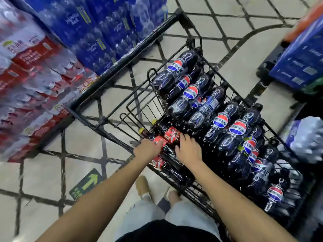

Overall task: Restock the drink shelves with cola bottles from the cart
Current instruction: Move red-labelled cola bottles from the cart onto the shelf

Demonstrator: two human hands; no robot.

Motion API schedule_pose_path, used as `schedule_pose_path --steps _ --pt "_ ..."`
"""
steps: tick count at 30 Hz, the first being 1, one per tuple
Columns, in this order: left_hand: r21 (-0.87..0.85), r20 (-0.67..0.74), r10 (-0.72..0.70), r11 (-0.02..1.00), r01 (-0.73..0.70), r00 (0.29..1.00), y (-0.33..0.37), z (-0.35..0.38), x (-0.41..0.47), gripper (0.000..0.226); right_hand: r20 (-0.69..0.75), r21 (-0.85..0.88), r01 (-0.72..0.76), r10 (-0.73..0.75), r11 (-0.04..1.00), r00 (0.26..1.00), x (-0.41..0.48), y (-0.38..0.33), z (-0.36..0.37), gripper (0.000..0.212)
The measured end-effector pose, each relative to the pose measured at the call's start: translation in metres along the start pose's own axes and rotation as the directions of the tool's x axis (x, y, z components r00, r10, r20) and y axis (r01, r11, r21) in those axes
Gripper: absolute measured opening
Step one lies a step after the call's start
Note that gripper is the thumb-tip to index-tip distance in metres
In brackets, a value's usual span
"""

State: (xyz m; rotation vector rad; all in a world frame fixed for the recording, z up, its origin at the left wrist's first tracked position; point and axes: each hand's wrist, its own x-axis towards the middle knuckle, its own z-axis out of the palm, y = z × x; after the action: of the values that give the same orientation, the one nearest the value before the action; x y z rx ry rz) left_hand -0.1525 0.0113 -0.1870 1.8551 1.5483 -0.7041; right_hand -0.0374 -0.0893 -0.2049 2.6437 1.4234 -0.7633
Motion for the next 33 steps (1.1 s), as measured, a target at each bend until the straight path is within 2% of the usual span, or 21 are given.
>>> schedule_pose_path --steps 3,6,8,12,13,14,17,18,22,25,29,33 --pt "-0.401 0.135 -0.101 0.904 0.148 0.986 0.014 0.013 0.013 0.104 0.006 0.026 0.001 -0.001 1.000 1.000 0.005 0.004 0.003 0.060" --pt "-0.599 0.135 -0.170 0.771 0.217 0.976 0.016 0.027 0.017 0.117 -0.012 0.015 0.001 -0.001 1.000 1.000 0.008 0.004 0.005 0.062" --pt "-0.668 0.134 -0.203 0.704 0.239 0.970 0.015 0.032 0.022 0.109 -0.027 -0.001 0.006 -0.006 1.000 1.000 0.008 0.005 0.007 0.062" --pt "-0.749 0.173 -0.195 0.610 0.258 0.965 0.015 0.030 0.023 0.060 -0.028 -0.004 -0.009 0.009 1.000 1.000 0.010 0.003 0.009 0.064" --pt "-0.758 0.182 -0.194 0.596 0.263 0.964 0.014 0.028 0.021 0.055 -0.027 0.006 -0.021 0.021 1.000 0.999 0.011 0.002 0.008 0.065" --pt "-0.772 0.189 -0.193 0.576 0.267 0.963 0.013 0.027 0.020 0.058 -0.024 0.019 -0.035 0.035 0.999 0.999 0.011 0.000 0.008 0.066" --pt "-0.855 0.220 -0.209 0.430 0.291 0.953 0.012 0.021 0.016 0.091 -0.013 0.062 -0.084 0.085 0.995 0.996 0.013 -0.005 0.006 0.067" --pt "-0.864 0.220 -0.211 0.410 0.290 0.952 0.013 0.018 0.015 0.096 -0.011 0.069 -0.095 0.096 0.993 0.995 0.013 -0.006 0.006 0.066" --pt "-0.860 0.223 -0.206 0.419 0.292 0.953 0.015 0.015 0.012 0.103 0.004 0.063 -0.115 0.115 0.991 0.993 0.013 -0.009 0.005 0.061" --pt "-0.830 0.200 -0.224 0.478 0.286 0.954 0.017 0.013 0.008 0.101 0.013 0.090 -0.128 0.128 0.988 0.992 0.013 -0.009 0.004 0.058" --pt "-0.801 0.091 -0.246 0.558 0.217 0.965 0.009 0.006 0.000 0.101 -0.004 0.132 -0.141 0.143 0.981 0.990 0.010 -0.009 0.008 0.063" --pt "-0.798 -0.035 -0.184 0.597 0.083 0.982 0.003 -0.002 -0.011 0.102 -0.001 0.038 -0.136 0.136 0.990 0.991 0.008 -0.010 0.012 0.076"
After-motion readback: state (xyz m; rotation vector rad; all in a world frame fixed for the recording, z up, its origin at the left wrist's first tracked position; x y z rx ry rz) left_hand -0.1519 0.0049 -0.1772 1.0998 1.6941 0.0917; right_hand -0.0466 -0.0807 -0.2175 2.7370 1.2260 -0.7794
